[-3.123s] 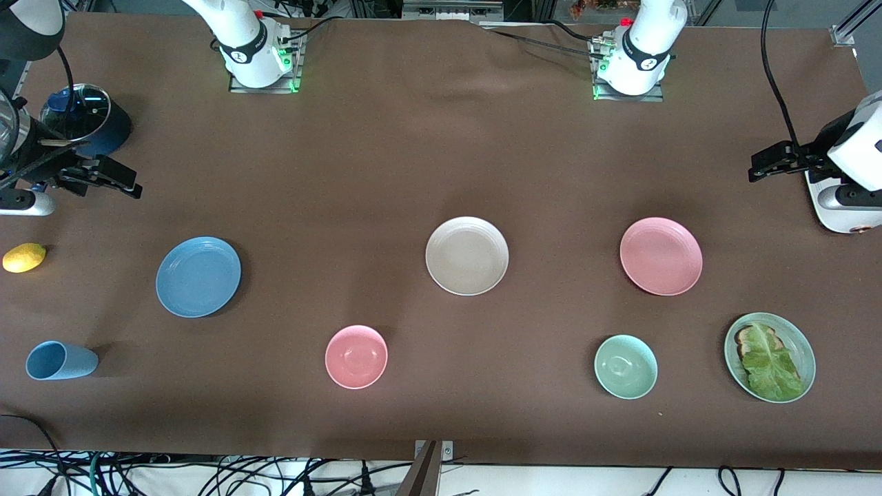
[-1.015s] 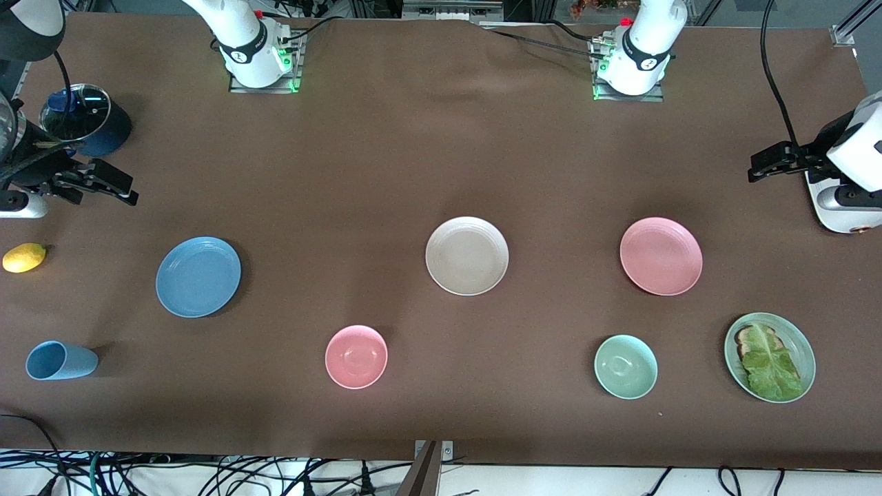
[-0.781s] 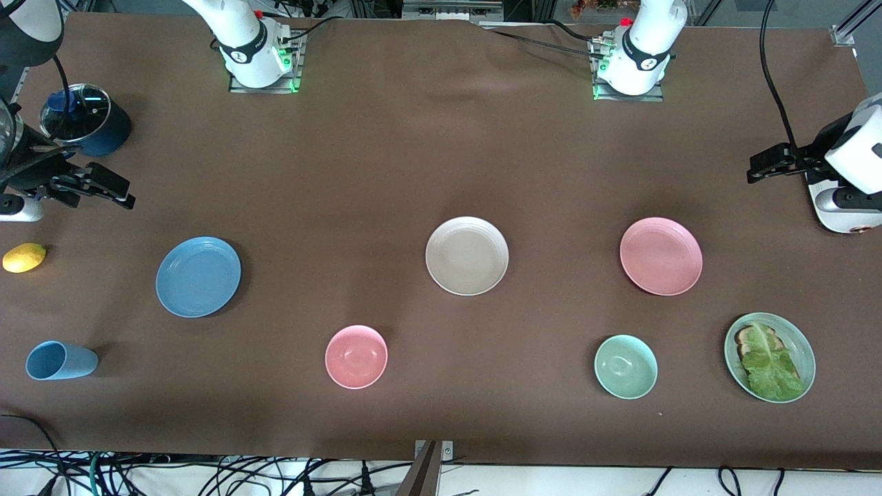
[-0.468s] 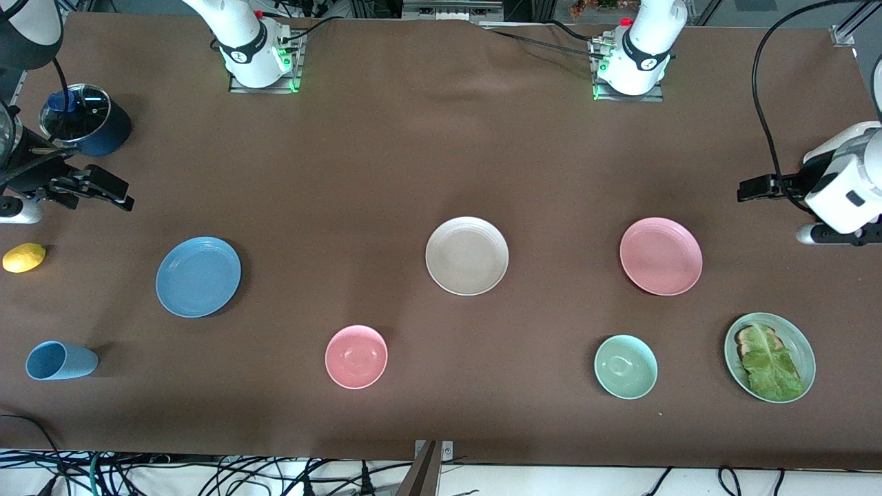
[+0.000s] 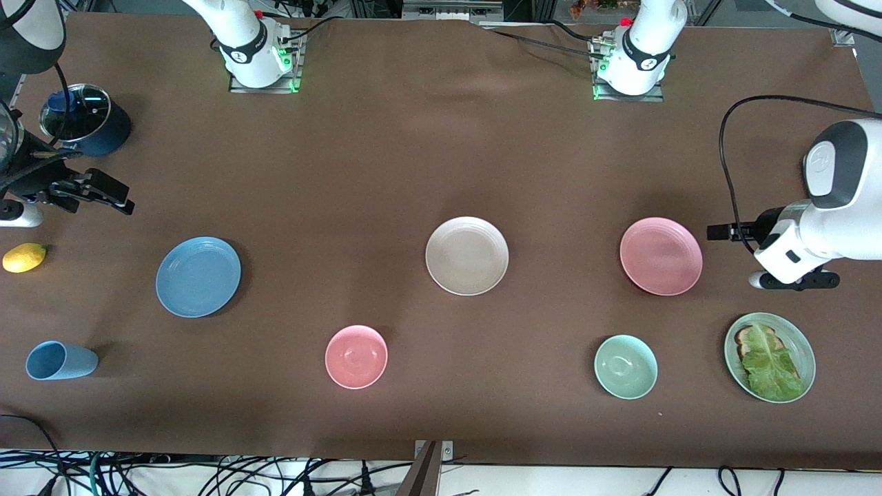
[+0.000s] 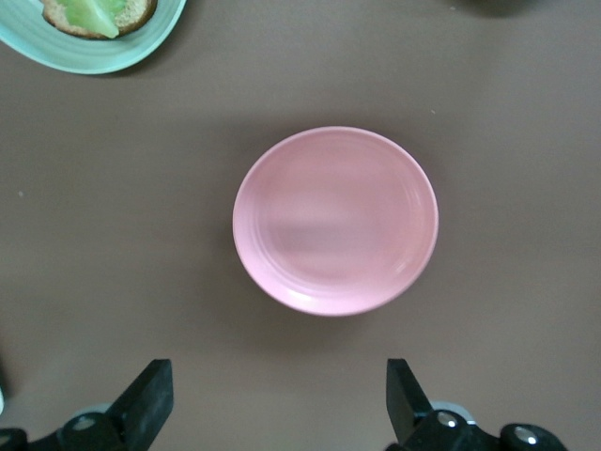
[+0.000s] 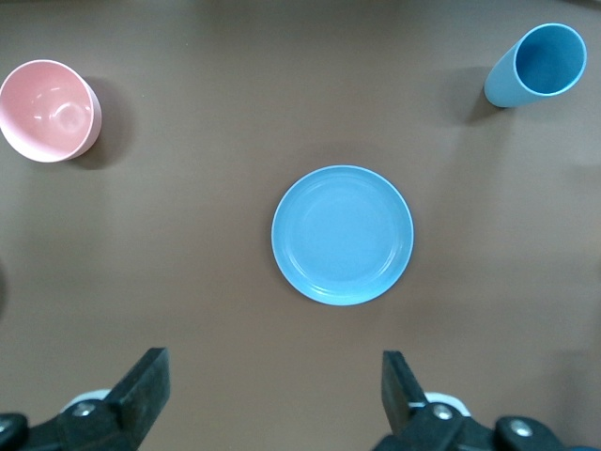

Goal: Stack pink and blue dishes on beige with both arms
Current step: 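Reach the left gripper to the pink plate while the right gripper reaches the blue plate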

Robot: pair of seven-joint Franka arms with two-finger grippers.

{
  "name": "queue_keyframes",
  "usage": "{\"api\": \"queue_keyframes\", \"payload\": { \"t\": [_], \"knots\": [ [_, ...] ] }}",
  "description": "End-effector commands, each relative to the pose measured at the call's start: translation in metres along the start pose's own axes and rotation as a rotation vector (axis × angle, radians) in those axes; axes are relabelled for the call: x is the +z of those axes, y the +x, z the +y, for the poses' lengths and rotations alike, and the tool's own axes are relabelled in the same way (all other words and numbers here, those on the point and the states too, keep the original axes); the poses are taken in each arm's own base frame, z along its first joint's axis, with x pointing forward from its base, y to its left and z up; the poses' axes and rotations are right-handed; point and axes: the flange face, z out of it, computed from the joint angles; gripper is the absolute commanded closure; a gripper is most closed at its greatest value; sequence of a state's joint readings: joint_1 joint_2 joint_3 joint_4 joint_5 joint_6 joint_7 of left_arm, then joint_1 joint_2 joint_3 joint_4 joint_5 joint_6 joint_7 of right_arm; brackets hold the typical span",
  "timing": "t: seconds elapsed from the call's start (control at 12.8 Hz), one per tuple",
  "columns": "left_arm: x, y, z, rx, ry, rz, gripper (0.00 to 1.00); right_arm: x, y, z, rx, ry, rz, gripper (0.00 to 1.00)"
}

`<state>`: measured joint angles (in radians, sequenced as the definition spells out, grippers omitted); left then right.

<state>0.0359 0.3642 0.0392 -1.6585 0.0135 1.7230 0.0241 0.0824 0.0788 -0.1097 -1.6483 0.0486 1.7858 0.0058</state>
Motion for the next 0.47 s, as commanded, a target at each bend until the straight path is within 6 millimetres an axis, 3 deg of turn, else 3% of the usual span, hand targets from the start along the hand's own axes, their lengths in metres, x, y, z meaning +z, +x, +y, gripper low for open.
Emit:
{"api": "queue_keyframes", "payload": {
  "t": [0.0, 0.23, 0.39],
  "knots": [
    [0.046, -0.006, -0.011, -0.011, -0.011, 0.031, 0.00, 0.013, 0.009, 0.004, 0.002, -0.007, 0.005, 0.00],
    [0.112, -0.008, -0.021, 0.003, 0.019, 0.080, 0.00, 0.088, 0.046, -0.005, -0.002, -0.016, -0.002, 0.00],
    [0.145, -0.003, -0.029, 0.028, 0.017, 0.063, 0.00, 0.106, 0.050, -0.018, -0.032, -0.031, -0.015, 0.00]
  ]
}}
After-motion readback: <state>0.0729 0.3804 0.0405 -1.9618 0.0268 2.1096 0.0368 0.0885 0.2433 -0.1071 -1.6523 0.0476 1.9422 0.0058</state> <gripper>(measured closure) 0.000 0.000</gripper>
